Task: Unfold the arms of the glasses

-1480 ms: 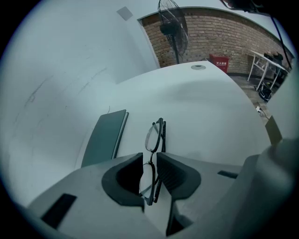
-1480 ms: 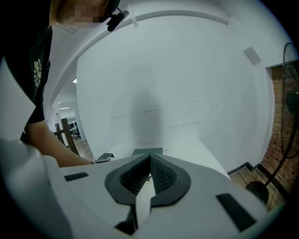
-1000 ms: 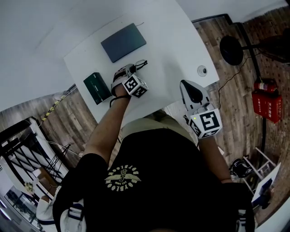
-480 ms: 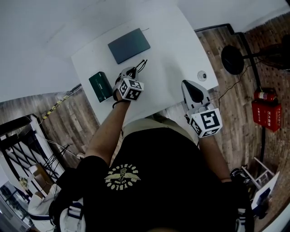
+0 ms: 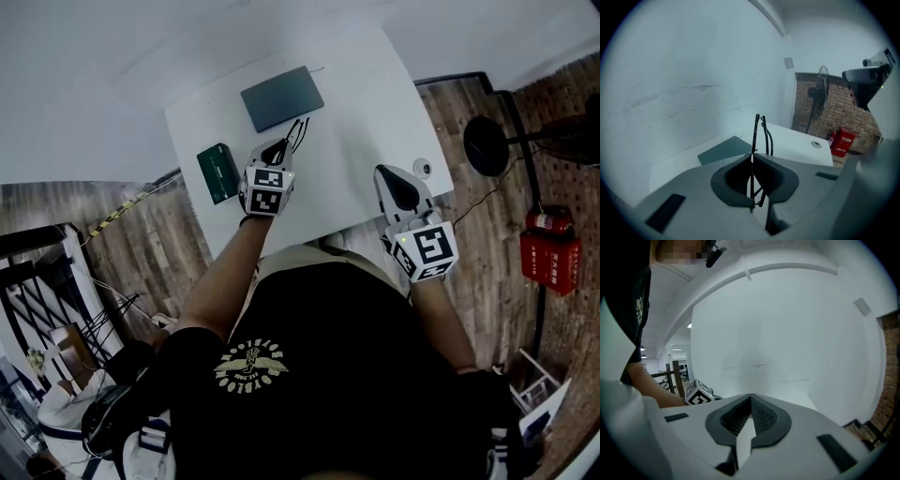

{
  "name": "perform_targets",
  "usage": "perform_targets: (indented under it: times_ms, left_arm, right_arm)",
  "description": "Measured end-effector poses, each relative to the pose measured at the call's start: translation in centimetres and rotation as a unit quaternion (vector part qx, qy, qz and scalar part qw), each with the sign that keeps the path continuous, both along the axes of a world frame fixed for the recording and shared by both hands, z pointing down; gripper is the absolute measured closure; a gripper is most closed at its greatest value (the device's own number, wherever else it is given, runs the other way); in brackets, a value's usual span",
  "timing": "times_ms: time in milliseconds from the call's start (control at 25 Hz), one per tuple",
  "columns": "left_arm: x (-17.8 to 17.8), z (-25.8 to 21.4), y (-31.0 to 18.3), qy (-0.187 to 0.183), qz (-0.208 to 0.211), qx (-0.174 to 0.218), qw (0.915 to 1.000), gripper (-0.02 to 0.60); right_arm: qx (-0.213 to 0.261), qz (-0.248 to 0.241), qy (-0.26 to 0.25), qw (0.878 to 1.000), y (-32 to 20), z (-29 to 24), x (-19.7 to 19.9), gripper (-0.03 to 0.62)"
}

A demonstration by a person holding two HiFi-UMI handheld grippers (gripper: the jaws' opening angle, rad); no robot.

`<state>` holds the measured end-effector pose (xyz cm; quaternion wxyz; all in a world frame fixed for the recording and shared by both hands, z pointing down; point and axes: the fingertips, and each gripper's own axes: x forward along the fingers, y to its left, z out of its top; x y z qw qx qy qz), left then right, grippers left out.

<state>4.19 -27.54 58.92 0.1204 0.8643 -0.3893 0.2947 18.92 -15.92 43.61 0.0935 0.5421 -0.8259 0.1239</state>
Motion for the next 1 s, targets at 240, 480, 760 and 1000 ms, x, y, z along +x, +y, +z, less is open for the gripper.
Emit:
perform_targets:
  times_ms: [240, 480, 760, 1000]
  left_arm:
    - [-0.6, -5.3, 0.7, 0.081, -0.018, 0.025, 0.9962, 0.561]
    - [-1.0, -10.5, 2.4, 0.180, -0.039, 0.036, 0.9823, 0.561]
    - [-1.0, -15.2, 5.1, 0.245, -0.029, 0.064, 0.9670, 0.561]
    - [-2.0, -17.5, 7.6, 0.277, -0.027, 0.082, 0.9570, 0.561]
  right_arm:
    - [0.018, -0.023, -0.003, 1.000, -0.2, -1.4, -1.5, 0.594]
    - [0.030, -0.047, -0.006, 0.998, 0.3, -2.3, -3.0, 0.594]
    - [0.049, -0.084, -0.013, 0.995, 0.8, -3.8, -5.5, 0.594]
    - [0.063, -0.126, -0.030, 0.990, 1.5, -5.1, -8.4, 0.594]
